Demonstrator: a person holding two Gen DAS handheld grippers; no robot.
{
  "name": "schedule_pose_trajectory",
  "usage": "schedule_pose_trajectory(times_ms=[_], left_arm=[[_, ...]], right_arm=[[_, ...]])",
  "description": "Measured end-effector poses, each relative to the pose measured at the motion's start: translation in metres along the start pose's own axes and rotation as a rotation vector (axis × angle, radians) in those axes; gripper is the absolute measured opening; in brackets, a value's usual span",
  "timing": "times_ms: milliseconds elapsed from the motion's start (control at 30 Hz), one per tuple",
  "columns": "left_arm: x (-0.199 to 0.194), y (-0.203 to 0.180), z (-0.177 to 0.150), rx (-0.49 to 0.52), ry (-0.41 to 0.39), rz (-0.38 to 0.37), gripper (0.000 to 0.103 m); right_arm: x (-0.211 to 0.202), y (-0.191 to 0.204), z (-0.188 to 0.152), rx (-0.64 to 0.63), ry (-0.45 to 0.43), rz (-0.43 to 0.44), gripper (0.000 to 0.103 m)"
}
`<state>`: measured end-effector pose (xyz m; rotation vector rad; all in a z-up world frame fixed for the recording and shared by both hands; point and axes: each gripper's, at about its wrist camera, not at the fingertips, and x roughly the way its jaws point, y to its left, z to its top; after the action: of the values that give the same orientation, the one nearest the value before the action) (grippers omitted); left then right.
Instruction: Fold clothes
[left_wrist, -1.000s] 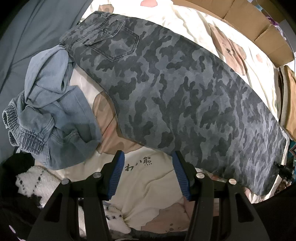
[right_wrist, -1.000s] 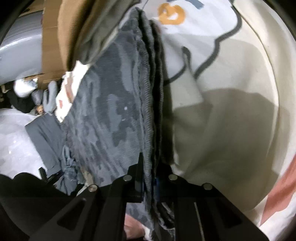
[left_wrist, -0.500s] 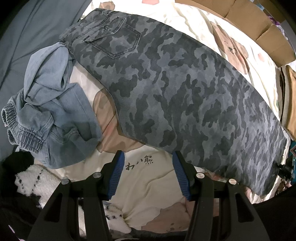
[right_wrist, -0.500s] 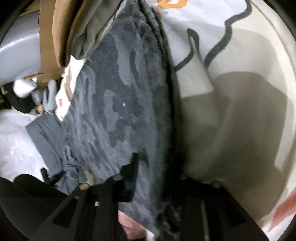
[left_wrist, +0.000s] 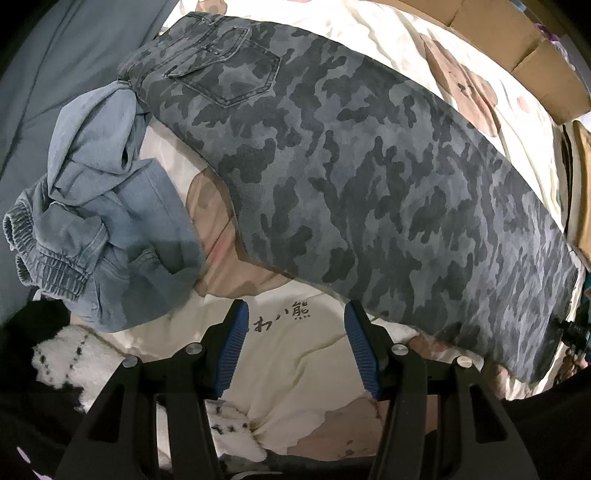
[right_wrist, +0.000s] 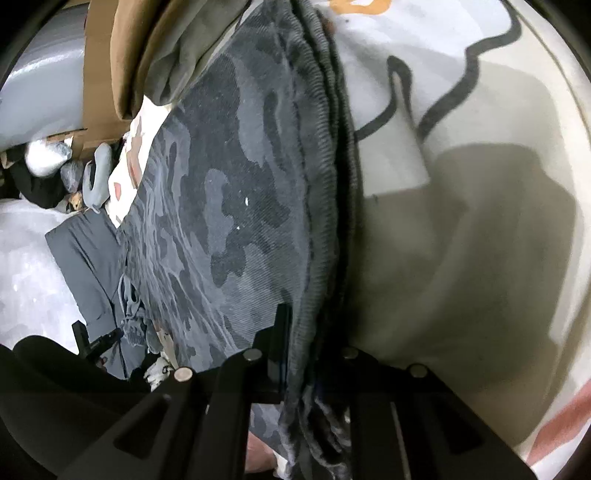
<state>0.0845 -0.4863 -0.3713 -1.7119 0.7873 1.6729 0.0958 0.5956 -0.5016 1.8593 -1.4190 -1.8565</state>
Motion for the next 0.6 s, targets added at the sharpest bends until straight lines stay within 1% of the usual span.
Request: schedule_pose_trajectory(times_ms=[100,200,333,600], left_arm=[[0.0,0.003,0.001,-0.018,0.001,0.005,0.055],[-0.001,0.002,0.001,-0.032,-0.001,0.005,0.055],[-0.001,-0.002,0.001,-0.036,0.002,0.003,0.055],[-0.01,-0.009,0.007,-0.026,-0.021,-0.009,0.055]], right_arm=[[0.002,0.0,0.0,-0.001,0.005,0.015,0.011],[0.004,0.004,0.001,-0.024,0.012,-0.002,0.011],[0.002,0.008,0.001,-0.039,0.005,-0.032,0.007],[-0.027,0.029,-0.013,-0.088,-0.048,-0.054,0.006]])
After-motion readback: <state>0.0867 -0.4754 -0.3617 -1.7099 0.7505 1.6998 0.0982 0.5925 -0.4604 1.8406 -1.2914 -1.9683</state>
